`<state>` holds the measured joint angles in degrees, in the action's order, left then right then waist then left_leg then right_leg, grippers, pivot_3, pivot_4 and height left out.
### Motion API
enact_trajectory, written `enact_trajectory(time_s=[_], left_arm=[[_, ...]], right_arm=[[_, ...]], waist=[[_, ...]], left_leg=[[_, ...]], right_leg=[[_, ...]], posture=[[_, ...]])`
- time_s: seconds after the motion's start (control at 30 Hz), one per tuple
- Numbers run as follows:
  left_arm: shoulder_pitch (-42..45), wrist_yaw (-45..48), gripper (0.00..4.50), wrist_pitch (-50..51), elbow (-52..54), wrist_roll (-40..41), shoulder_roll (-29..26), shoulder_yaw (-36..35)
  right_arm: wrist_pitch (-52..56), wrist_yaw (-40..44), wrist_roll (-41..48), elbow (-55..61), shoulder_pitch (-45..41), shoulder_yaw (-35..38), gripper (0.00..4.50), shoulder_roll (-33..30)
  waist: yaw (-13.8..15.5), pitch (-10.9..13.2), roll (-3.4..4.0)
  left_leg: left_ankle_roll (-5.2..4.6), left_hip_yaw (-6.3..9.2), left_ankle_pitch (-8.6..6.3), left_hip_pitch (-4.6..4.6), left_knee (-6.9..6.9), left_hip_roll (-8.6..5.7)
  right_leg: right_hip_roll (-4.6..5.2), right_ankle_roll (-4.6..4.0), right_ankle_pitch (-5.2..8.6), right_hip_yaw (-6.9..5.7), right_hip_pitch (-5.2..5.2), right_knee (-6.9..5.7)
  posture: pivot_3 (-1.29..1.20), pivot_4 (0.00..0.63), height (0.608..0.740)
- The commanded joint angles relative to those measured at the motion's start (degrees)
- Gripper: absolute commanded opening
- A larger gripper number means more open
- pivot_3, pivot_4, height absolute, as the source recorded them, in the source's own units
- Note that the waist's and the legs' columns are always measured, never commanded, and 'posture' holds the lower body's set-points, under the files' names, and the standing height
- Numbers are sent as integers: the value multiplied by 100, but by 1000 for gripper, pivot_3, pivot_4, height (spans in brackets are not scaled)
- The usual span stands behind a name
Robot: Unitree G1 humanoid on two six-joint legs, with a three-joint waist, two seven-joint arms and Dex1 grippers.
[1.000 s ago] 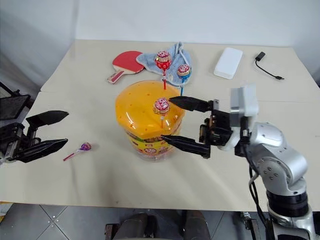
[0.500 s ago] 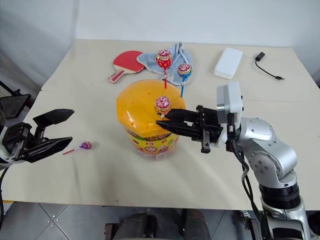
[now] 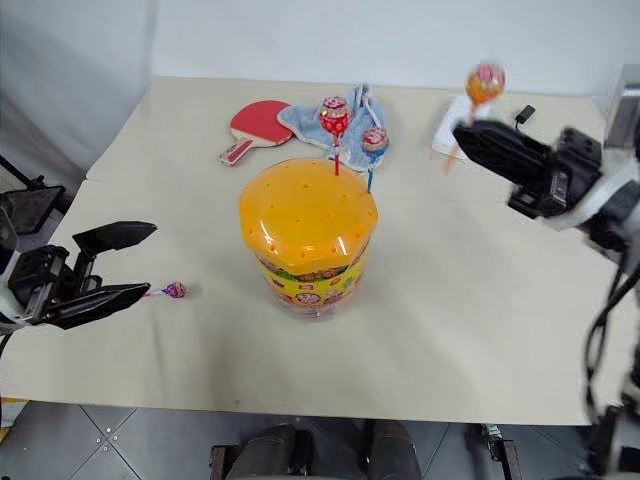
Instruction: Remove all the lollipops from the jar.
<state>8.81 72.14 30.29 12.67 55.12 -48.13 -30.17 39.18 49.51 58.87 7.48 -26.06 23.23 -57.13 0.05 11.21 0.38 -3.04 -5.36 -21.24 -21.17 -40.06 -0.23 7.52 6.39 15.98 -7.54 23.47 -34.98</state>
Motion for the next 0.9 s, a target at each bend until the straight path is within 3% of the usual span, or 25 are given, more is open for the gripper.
enact_trajectory(time_s=[0.03, 0.1, 0.23, 0.47, 0.57, 0.77, 0.83, 0.9], left_arm=[[110, 190, 4500, -258, 22, -172, -70, 113], [176, 189, 4500, -315, -45, -204, -17, 171], [177, 210, 4500, -394, -50, -267, 9, 232], [250, 294, 4500, -479, -206, -346, -113, 189], [290, 317, 4500, -506, -274, -380, -155, 165], [271, 359, 4500, -505, -419, -347, -236, 65], [259, 365, 4500, -483, -474, -309, -242, 8], [298, 321, 4500, -448, -520, -255, -210, -38]], right_arm=[[-223, -25, -1587, -873, 700, -446, 26, -684], [-77, -416, -2445, -1231, 885, -1127, 26, -883], [152, -581, -3352, -1587, 774, -1940, 26, -882], [828, -639, -3724, -1745, 865, -2166, 26, -617], [769, -716, -3823, -1760, 895, -2001, 652, -516], [127, -179, -3766, -1696, 1138, -1185, 2589, -788], [-1012, 623, -3442, -1533, 1134, -517, 3293, -738], [-1667, 1434, -2880, -1236, 1032, -32, 3293, -519]], waist=[[-5, 0, 0], [-10, 0, 0], [-58, 5, 19], [-15, -8, 8], [12, -15, -4], [5, -11, 3], [0, -4, 14], [-11, 3, 29]], left_leg=[[0, -2, 0, 2, 0, 1], [-1, -6, 4, 3, -1, 2], [6, -15, 14, 7, -2, 4], [14, -5, 15, 6, -3, 11], [12, 5, 16, 5, -7, 7], [14, 7, 15, 3, -2, 9], [13, 4, 16, -1, -1, 5], [7, -5, 19, 0, -1, -1]], right_leg=[[0, 0, 0, 1, 0, -2], [0, 0, 0, 1, 0, -4], [6, 1, -1, 13, 6, -12], [-1, -1, 0, 5, 2, -8], [3, 4, -3, 1, -8, -3], [-1, 4, -3, -1, -5, -1], [-6, 5, -3, -2, -2, 0], [-7, 13, -7, -3, 0, -1]], posture=[[0, 150, 740], [0, 150, 740], [0, 150, 740], [0, 150, 740], [0, 150, 740], [0, 150, 740], [0, 150, 740], [0, 150, 740]])
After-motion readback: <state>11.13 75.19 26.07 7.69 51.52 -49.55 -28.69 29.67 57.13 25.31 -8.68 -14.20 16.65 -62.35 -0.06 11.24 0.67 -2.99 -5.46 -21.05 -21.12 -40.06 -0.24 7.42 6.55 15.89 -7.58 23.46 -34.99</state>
